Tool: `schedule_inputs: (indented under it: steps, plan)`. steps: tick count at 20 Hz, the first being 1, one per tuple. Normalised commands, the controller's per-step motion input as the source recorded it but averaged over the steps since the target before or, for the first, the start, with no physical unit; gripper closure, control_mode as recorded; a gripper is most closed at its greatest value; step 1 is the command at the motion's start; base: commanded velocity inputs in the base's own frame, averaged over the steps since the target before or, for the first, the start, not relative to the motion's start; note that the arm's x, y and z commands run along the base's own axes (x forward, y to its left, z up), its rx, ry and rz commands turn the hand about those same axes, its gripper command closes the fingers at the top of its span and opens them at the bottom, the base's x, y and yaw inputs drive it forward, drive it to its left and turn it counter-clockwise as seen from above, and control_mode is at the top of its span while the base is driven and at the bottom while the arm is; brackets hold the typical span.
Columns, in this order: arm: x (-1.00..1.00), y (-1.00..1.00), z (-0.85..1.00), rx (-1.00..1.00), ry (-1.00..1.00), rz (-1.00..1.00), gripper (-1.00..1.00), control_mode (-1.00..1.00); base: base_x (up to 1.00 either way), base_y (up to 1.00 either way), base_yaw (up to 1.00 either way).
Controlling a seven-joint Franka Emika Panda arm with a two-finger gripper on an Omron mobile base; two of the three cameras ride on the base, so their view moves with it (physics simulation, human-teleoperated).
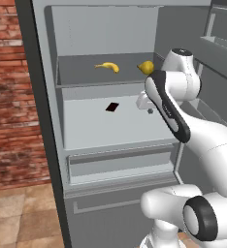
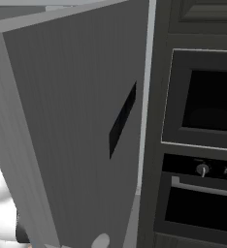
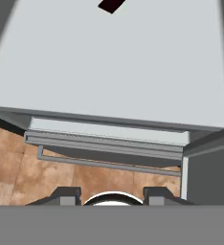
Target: Pick the banana and pear from the fridge and place them on the plate next to the blender to make a fruit smoothie.
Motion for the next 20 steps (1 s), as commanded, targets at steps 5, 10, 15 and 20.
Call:
schedule_inputs:
  steps: [5, 10, 15, 20]
  plan:
    - [-0.08, 0.08, -0.02, 0.00, -0.04, 0.00, -1.00, -1.00, 0.00, 0.00, 0.00]
    - [-0.45, 0.25, 0.76, 0.00, -0.49, -0.08, -1.00, -1.00, 0.00, 0.00, 0.00]
    - [-0.08, 0.39, 0.85, -0.04, -0.34, -0.01, -1.00, -1.00, 0.00, 0.00, 0.00]
    - [0.51, 0.52, 0.16, -0.01, -0.02, -0.03, -1.00, -1.00, 0.00, 0.00, 0.00]
